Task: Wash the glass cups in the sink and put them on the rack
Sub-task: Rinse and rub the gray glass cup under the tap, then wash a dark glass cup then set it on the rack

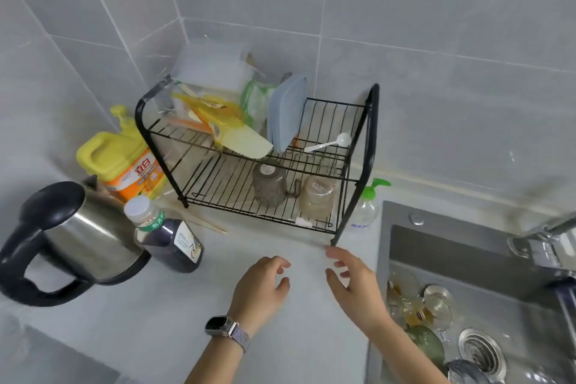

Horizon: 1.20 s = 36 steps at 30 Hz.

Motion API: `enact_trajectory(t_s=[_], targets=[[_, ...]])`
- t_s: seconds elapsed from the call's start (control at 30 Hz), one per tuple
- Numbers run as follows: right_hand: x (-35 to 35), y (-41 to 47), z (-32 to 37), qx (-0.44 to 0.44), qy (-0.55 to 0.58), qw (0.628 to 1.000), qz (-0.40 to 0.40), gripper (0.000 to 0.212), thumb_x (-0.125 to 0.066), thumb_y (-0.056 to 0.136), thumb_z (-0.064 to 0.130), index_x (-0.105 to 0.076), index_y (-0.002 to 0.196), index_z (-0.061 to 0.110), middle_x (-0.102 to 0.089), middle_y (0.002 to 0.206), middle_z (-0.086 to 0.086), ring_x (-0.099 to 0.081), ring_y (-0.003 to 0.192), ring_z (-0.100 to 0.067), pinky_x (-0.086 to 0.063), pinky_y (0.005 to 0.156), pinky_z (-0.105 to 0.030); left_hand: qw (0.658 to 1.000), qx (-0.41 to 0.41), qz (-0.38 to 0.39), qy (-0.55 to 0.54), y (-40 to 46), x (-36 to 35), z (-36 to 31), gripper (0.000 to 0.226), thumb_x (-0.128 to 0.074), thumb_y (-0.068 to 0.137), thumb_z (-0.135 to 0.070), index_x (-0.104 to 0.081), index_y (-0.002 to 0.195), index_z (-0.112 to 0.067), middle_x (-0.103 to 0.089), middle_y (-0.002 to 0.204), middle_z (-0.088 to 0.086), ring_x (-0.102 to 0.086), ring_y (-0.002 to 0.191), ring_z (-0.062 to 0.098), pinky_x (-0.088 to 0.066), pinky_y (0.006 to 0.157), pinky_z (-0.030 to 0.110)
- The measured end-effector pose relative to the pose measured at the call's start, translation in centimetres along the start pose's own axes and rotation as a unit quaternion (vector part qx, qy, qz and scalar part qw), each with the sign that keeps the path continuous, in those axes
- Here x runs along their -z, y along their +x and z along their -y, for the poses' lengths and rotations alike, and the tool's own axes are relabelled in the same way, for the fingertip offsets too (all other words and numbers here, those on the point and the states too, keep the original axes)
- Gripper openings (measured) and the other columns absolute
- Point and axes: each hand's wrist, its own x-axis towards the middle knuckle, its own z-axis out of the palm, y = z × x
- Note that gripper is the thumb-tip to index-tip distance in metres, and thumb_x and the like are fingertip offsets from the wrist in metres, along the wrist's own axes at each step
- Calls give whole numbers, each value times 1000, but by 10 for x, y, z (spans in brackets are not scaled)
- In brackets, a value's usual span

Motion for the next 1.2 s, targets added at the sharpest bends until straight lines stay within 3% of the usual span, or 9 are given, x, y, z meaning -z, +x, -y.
enact_trajectory(t_s=[0.13, 0.23, 0.33, 0.47, 0.6, 0.8, 0.93, 1.07, 1.2], targets=[[49, -43, -45, -84, 19, 996, -30, 35, -61, 89, 7, -55, 109, 35, -64, 101, 14, -61, 92, -6, -44, 70, -4, 999, -39, 36, 9, -4, -29, -43, 28, -53, 92, -30, -57, 120, -31, -61, 109, -15, -59, 98, 4, -47, 81, 19], [85, -73, -75, -142, 8, 988, -54, 30, -59, 88, 2, -62, 111, 22, -66, 96, 12, -60, 87, -9, -39, 67, 2, 996, -68, 65, 0, -10, -55, -81, 27, -52, 92, -30, -58, 118, -30, -61, 104, -16, -60, 95, 4, -49, 84, 23], [118, -101, -105, -183, 0, 980, -74, 26, -59, 88, 6, -61, 106, 24, -69, 97, 6, -62, 88, -13, -40, 66, -3, 991, -96, 95, -5, -17, -82, -122, 27, -54, 90, -28, -60, 116, -30, -58, 95, -19, -61, 91, 5, -51, 84, 26], [160, -142, -138, -217, -12, 973, -80, 22, -59, 90, 10, -59, 108, 23, -65, 93, 12, -58, 84, -3, -39, 64, -2, 985, -124, 122, -9, -35, -116, -169, 26, -54, 91, -31, -58, 117, -32, -59, 94, -22, -62, 87, 2, -52, 78, 22], [196, -184, -173, -245, -10, 965, -91, 26, -62, 88, 8, -63, 110, 22, -67, 100, 7, -62, 91, -11, -39, 65, -1, 984, -115, 138, -23, -58, -150, -205, 27, -53, 93, -32, -56, 120, -31, -61, 99, -20, -61, 83, 0, -53, 73, 20], [222, -207, -223, -270, 3, 962, -39, 30, -60, 88, 7, -60, 112, 24, -66, 108, 1, -63, 98, -16, -44, 80, -17, 986, -86, 138, -37, -86, -195, -240, 28, -58, 92, -24, -59, 120, -25, -61, 111, -10, -55, 74, -2, -38, 60, 1], [226, -203, -244, -274, -7, 962, 14, 36, -56, 88, 7, -59, 124, 14, -65, 114, -3, -60, 97, -16, -40, 81, -15, 989, -63, 127, -45, -96, -213, -254, 26, -59, 91, -25, -60, 117, -26, -60, 107, -13, -58, 78, -2, -45, 67, 5], [227, -193, -259, -273, -51, 959, 51, 37, -57, 87, 10, -59, 124, 12, -65, 121, -4, -59, 114, -22, -42, 91, -20, 990, -43, 123, -45, -104, -222, -265, 25, -56, 91, -27, -60, 115, -29, -60, 97, -20, -62, 82, 0, -55, 76, 24], [228, -179, -266, -268, -72, 956, 91, 40, -56, 87, 10, -58, 127, 11, -62, 127, -5, -55, 122, -22, -38, 98, -21, 991, -34, 119, -48, -109, -224, -268, 25, -55, 91, -26, -60, 115, -27, -61, 99, -18, -62, 83, 1, -53, 74, 17]])
